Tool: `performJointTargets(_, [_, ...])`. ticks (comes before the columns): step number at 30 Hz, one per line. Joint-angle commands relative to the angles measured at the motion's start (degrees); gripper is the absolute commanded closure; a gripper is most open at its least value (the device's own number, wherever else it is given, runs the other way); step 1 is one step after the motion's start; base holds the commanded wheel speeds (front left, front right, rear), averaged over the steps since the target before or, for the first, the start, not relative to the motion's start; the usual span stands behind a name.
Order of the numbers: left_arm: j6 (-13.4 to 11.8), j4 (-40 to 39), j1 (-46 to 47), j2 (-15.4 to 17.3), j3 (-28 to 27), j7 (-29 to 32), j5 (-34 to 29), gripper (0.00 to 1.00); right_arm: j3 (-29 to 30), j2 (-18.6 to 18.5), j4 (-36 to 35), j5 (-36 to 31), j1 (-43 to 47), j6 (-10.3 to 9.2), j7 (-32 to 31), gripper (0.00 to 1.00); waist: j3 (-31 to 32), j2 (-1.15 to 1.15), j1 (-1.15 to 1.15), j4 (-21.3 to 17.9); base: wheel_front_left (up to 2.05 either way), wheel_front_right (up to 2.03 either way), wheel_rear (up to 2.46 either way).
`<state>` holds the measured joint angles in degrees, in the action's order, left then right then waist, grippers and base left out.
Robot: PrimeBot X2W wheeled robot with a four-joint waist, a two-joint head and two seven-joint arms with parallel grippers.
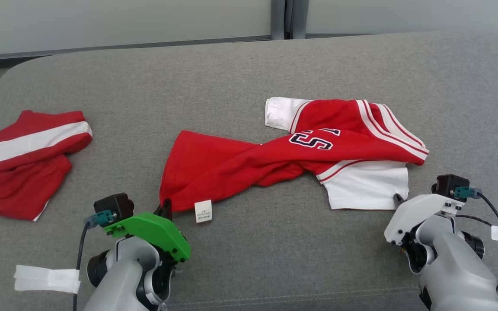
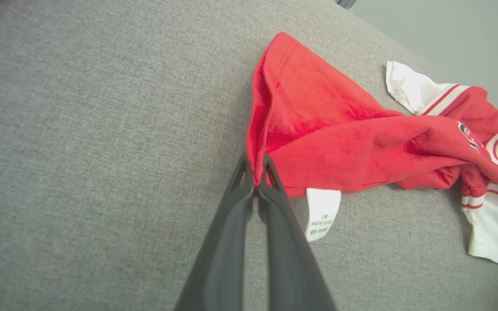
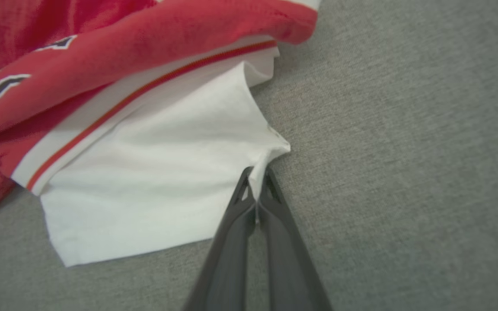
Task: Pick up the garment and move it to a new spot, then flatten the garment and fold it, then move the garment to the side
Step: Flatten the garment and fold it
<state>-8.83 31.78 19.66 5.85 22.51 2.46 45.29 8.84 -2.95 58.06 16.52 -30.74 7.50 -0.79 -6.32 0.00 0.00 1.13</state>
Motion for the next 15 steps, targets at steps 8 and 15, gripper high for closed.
performJointTargets(8, [0.55,-1.58,-0.01,0.54,-2.59,-0.17,3.04,1.00,-1.08,-0.87,0.83,4.03,-2.66,-0.02,3.79,1.00,0.20,0.00,0.00,-0.93,0.00,0.00,0.00])
performJointTargets(15, [0.90,-5.02,1.74,1.49,-5.73,1.22,6.53,1.00,-6.54,-3.20,-5.27,8.87,-4.12,-0.02,4.23,1.00,1.70,0.00,0.00,-2.69,0.00,0.00,0.00])
